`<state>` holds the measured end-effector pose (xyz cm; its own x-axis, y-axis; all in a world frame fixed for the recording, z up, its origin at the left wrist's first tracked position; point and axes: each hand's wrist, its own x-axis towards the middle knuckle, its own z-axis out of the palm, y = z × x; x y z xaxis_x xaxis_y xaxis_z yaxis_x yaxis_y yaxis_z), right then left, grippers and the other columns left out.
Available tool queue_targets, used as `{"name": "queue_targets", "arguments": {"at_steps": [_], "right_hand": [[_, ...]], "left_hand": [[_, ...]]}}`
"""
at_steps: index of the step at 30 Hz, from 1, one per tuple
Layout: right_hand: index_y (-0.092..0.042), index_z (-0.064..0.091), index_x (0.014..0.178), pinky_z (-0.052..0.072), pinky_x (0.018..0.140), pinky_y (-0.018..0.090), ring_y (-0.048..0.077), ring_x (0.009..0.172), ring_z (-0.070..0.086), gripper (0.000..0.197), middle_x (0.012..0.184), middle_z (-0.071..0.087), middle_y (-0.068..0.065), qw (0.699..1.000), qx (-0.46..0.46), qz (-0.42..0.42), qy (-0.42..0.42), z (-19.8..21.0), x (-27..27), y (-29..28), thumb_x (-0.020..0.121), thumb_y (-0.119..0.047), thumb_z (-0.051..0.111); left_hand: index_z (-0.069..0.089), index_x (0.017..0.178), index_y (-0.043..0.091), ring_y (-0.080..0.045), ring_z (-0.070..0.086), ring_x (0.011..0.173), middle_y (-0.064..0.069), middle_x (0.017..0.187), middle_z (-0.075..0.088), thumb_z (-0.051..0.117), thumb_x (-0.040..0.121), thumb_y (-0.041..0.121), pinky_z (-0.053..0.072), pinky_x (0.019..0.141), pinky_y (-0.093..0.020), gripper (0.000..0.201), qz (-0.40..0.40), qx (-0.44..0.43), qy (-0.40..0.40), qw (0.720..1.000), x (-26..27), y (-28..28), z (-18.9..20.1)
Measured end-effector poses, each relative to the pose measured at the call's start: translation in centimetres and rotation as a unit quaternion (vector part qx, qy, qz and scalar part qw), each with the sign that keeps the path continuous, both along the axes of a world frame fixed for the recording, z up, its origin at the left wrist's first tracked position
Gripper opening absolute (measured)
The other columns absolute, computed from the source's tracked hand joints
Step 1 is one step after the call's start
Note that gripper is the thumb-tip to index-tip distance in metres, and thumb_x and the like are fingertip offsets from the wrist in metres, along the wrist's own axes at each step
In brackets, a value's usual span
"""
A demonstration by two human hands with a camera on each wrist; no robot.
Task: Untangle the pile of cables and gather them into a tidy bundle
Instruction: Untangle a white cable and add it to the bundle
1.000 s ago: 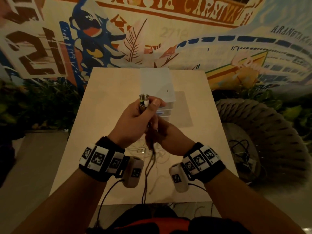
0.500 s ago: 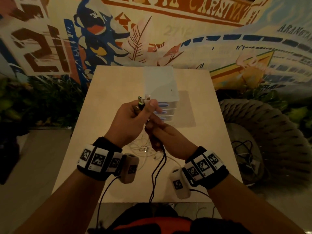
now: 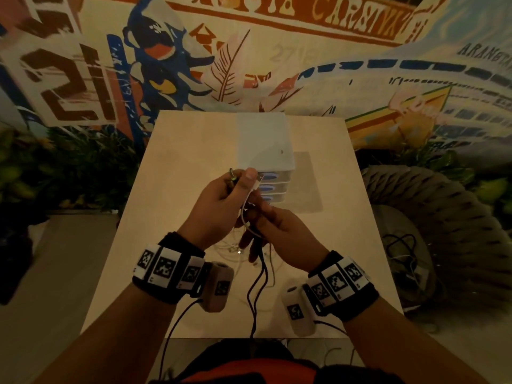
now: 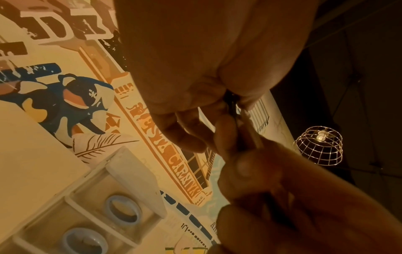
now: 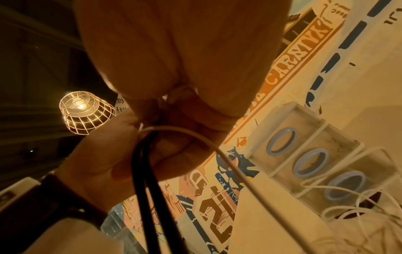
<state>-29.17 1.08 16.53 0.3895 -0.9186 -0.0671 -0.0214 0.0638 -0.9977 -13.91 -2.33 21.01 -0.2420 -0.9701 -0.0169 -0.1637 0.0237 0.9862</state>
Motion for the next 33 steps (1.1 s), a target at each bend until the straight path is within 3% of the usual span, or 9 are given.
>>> {"name": "queue_targets", "arguments": {"at_steps": [4, 7, 11, 16, 20, 23, 26, 29, 33], "right_hand": [[-0.051, 0.053, 0.122, 0.052, 0.058, 0.036, 0.016, 0.055, 0.060, 0.027, 0.066, 0.063, -0.003, 0.998, -0.044, 0.026, 0.037, 0.2, 0.0, -0.2, 0.106, -0.030, 0.048], [-0.037, 0.057, 0.100, 0.037, 0.052, 0.026, 0.008, 0.048, 0.038, 0.022, 0.055, 0.044, -0.011, 0.999, -0.024, 0.001, 0.046, -0.4, 0.5, -0.5, 0.109, -0.027, 0.040], [-0.026, 0.054, 0.093, 0.025, 0.048, 0.020, 0.005, 0.048, 0.026, 0.024, 0.059, 0.038, -0.013, 0.995, 0.061, -0.011, -0.077, -0.9, 0.5, -0.6, 0.110, -0.023, 0.036], [-0.012, 0.048, 0.090, 0.026, 0.045, 0.016, 0.002, 0.044, 0.029, 0.019, 0.054, 0.039, -0.014, 0.983, 0.090, -0.026, -0.155, -0.6, 0.6, -0.4, 0.101, -0.024, 0.039], [-0.009, 0.059, 0.095, 0.043, 0.056, 0.031, 0.014, 0.052, 0.051, 0.032, 0.066, 0.059, -0.002, 0.998, 0.023, -0.037, -0.036, -0.8, 0.2, -0.5, 0.110, -0.026, 0.036], [-0.020, 0.073, 0.094, 0.057, 0.078, 0.040, 0.017, 0.076, 0.071, 0.032, 0.081, 0.075, 0.002, 0.980, -0.077, -0.051, 0.174, -1.0, -1.3, -1.0, 0.102, -0.044, 0.053], [-0.025, 0.076, 0.097, 0.057, 0.079, 0.047, 0.015, 0.081, 0.072, 0.009, 0.087, 0.076, -0.003, 0.951, -0.159, -0.148, 0.221, 0.1, -3.0, -1.9, 0.094, -0.030, 0.069], [-0.022, 0.067, 0.119, 0.056, 0.086, 0.042, 0.012, 0.098, 0.068, 0.024, 0.111, 0.070, -0.010, 0.921, -0.256, -0.207, 0.207, 3.4, -4.0, -2.9, 0.095, -0.026, 0.068], [-0.022, 0.044, 0.149, 0.040, 0.109, 0.029, 0.008, 0.132, 0.049, 0.053, 0.146, 0.052, -0.005, 0.894, -0.338, -0.066, 0.285, 6.9, -2.1, -4.2, 0.100, -0.033, 0.059]], "left_hand": [[0.055, 0.101, -0.004, -0.024, 0.072, 0.072, -0.009, 0.076, 0.075, 0.042, 0.108, 0.029, 0.058, 0.063, -0.029, 0.036, -0.001, 0.008, 0.044, 0.999, -0.4, -0.2, 0.2], [0.050, 0.105, -0.005, -0.043, 0.067, 0.078, -0.011, 0.080, 0.075, 0.038, 0.110, 0.024, 0.053, 0.062, -0.047, 0.031, -0.010, 0.000, 0.054, 0.999, -0.4, -0.5, -0.2], [0.050, 0.093, 0.001, -0.016, 0.070, 0.079, -0.009, 0.080, 0.069, 0.048, 0.106, 0.010, 0.056, 0.077, -0.028, 0.016, -0.029, -0.005, 0.091, 0.995, -0.2, -0.6, -0.4], [0.059, 0.095, -0.001, -0.020, 0.072, 0.085, -0.039, 0.092, 0.064, 0.059, 0.099, 0.007, 0.056, 0.078, -0.027, 0.009, -0.095, -0.003, 0.109, 0.989, 0.2, -0.7, -1.2], [0.062, 0.089, 0.008, -0.005, 0.064, 0.063, -0.002, 0.096, 0.077, 0.039, 0.108, 0.016, 0.050, 0.061, -0.020, 0.031, -0.106, 0.022, 0.042, 0.993, -0.4, -0.4, -0.9], [0.053, 0.079, 0.011, -0.002, 0.065, 0.065, -0.003, 0.097, 0.076, 0.037, 0.109, 0.019, 0.052, 0.064, -0.020, 0.036, -0.083, 0.031, 0.039, 0.995, -0.6, -0.4, -1.0], [0.057, 0.078, 0.016, -0.006, 0.069, 0.095, 0.002, 0.100, 0.077, 0.039, 0.109, 0.026, 0.053, 0.088, -0.028, 0.037, -0.024, -0.041, -0.021, 0.999, -0.1, -1.0, -1.8], [0.067, 0.090, 0.000, -0.001, 0.067, 0.084, 0.014, 0.089, 0.076, 0.041, 0.109, 0.024, 0.051, 0.077, -0.021, 0.041, -0.017, -0.056, -0.046, 0.997, 0.2, -1.1, -1.9], [0.068, 0.087, 0.000, -0.017, 0.071, 0.072, 0.002, 0.074, 0.074, 0.041, 0.108, 0.015, 0.059, 0.071, -0.039, 0.037, -0.091, -0.035, -0.023, 0.995, -0.3, -0.5, -1.4]]}}
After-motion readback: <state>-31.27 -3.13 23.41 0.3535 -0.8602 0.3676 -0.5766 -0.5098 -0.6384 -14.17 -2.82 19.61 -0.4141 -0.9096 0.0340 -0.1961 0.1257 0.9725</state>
